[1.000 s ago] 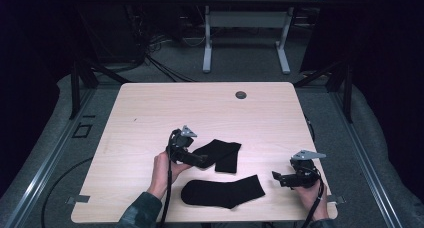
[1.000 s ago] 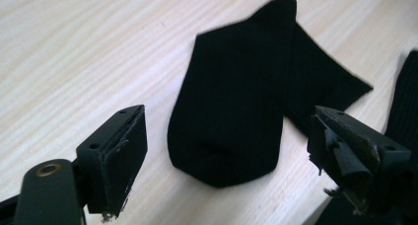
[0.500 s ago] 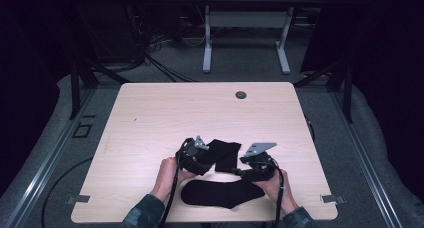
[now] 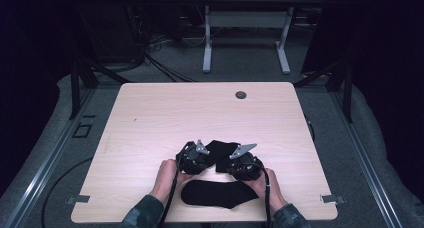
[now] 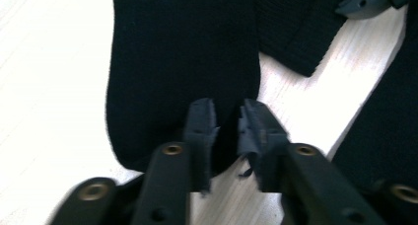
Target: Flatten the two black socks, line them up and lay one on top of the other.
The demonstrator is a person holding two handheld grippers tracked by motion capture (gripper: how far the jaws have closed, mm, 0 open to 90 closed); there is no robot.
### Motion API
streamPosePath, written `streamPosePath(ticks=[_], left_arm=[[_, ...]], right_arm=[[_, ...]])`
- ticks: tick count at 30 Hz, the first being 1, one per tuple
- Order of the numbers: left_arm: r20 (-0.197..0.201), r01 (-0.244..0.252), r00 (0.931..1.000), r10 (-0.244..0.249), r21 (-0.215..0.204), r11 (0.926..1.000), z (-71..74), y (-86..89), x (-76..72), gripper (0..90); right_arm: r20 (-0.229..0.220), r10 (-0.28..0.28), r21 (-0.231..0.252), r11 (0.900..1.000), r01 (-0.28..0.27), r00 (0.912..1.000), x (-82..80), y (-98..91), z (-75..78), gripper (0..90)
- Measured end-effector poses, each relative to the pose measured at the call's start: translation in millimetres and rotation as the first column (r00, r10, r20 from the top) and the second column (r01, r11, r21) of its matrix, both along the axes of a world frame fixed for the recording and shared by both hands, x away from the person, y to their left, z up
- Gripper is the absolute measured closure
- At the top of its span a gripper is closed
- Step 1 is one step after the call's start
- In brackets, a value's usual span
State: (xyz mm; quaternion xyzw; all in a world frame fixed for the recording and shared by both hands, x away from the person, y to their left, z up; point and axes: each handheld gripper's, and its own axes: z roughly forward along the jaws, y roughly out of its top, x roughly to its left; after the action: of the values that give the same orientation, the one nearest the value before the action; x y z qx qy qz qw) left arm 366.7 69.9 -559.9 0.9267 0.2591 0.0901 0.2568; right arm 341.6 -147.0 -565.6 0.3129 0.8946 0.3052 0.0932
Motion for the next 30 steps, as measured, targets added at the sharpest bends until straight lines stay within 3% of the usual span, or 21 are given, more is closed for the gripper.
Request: streamPosePath(ticks=[5,10,13,18,22,29,30], left_arm=[[0.013,-0.012,0.9998,0.012,0.006,0.9999,0.5,-0.3,-0.1,84.6],[0.026,-0.044,0.9986,0.046,-0.068,0.9967,12.5,6.0,0.8,85.6],[0.037,-0.073,0.9963,0.078,-0.122,0.9899,25.9,12.0,2.7,85.7],[0.036,-0.105,0.9930,0.113,-0.166,0.9804,40.8,19.7,8.5,85.8],[0.023,-0.135,0.9895,0.143,-0.201,0.9702,46.4,24.9,10.9,85.8],[-0.007,-0.182,0.9826,0.185,-0.221,0.9580,49.8,35.1,15.2,85.5],[-0.015,-0.191,0.9812,0.193,-0.236,0.9528,49.7,37.1,15.9,85.5]], right_arm=[[0.003,-0.013,0.019,0.9997,0.013,0.9999,0.5,-5.3,-1.4,85.2],[0.017,-0.023,0.015,0.9996,0.022,0.9996,-1.4,-11.9,0.1,86.0],[0.019,-0.030,0.014,0.9995,0.030,0.9994,-2.3,-19.3,1.4,86.0],[0.020,-0.046,-0.001,0.9989,0.046,0.9987,-2.3,-34.8,3.8,86.0],[0.015,-0.058,-0.006,0.9983,0.058,0.9982,-2.9,-43.9,4.3,86.0],[0.015,-0.069,-0.006,0.9976,0.069,0.9975,-1.7,-58.4,5.0,86.0],[0.018,-0.074,0.002,0.9973,0.074,0.9971,-1.4,-59.6,4.2,86.0]])
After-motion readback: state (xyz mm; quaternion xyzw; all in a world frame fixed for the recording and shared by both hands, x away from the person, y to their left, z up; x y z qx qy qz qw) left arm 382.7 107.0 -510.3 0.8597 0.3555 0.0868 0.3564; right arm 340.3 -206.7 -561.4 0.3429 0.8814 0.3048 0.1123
